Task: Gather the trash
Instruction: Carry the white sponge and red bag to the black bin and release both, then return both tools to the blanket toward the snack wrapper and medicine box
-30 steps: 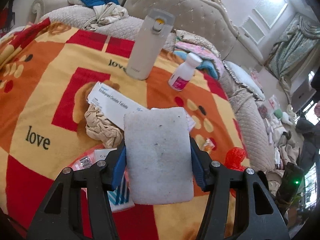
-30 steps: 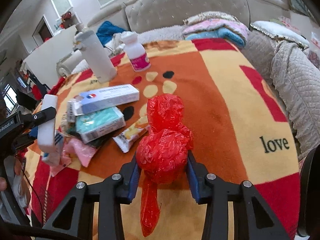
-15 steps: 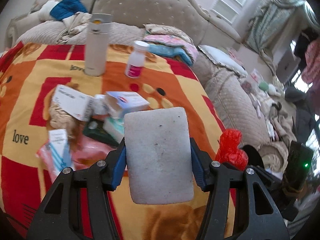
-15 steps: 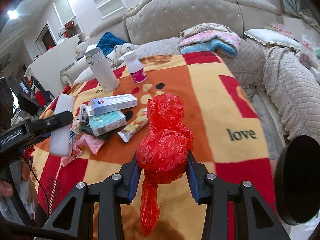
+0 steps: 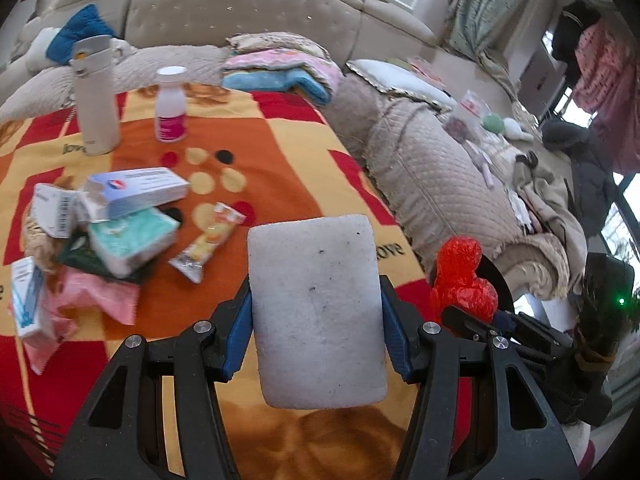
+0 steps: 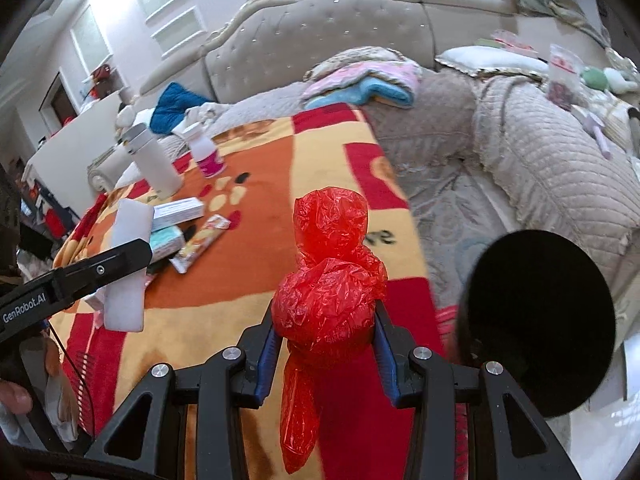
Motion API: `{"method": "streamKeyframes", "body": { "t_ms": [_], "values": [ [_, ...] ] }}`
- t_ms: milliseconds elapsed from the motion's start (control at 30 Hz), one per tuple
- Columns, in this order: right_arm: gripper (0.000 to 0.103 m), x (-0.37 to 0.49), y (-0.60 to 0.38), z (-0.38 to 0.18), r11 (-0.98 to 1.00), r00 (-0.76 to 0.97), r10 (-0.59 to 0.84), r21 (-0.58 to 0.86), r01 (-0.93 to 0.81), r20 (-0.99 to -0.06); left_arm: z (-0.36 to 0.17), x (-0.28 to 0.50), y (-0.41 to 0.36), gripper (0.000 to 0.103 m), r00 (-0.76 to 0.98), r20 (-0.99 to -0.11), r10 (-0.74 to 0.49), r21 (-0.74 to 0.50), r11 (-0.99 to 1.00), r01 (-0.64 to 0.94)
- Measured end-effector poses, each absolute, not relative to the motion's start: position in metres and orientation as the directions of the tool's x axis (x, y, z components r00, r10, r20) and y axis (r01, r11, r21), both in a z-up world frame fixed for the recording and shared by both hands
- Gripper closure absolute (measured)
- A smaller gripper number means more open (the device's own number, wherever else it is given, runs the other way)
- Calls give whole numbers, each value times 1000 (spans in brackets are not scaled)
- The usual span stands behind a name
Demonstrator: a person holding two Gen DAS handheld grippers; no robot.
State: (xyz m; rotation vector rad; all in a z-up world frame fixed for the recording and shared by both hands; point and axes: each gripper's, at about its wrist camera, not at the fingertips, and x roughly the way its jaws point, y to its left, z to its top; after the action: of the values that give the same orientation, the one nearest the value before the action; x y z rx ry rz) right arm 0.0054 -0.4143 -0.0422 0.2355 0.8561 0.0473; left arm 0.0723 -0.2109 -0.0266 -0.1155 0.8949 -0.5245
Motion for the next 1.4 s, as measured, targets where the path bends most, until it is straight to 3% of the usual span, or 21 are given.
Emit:
{"method": "streamKeyframes", "body": {
  "t_ms": [567, 1000, 1100, 1167, 1233, 1400],
  "values": [
    [63, -22, -505, -56, 948, 638, 9, 209, 240, -770, -41, 67, -310, 48, 367, -722, -587, -370, 775, 513],
    [63, -33, -574, -64, 909, 620, -82, 197, 368, -780, -51, 73, -391, 46, 221, -669, -709, -507, 654, 562],
    [54, -36, -585, -65, 900, 622, -97, 198, 388, -777, -50, 74, -405, 42, 199, -646, -737, -535, 623, 570],
    [35, -36, -590, -65, 895, 634, -96, 212, 392, -767, -51, 74, -414, 33, 188, -636, -748, -545, 608, 577],
    [24, -39, -594, -65, 887, 645, -107, 221, 406, -757, -52, 75, -419, 31, 185, -633, -752, -552, 606, 573],
    [24, -42, -595, -68, 884, 639, -110, 219, 413, -762, -57, 76, -418, 29, 189, -666, -722, -521, 631, 575]
  ]
}}
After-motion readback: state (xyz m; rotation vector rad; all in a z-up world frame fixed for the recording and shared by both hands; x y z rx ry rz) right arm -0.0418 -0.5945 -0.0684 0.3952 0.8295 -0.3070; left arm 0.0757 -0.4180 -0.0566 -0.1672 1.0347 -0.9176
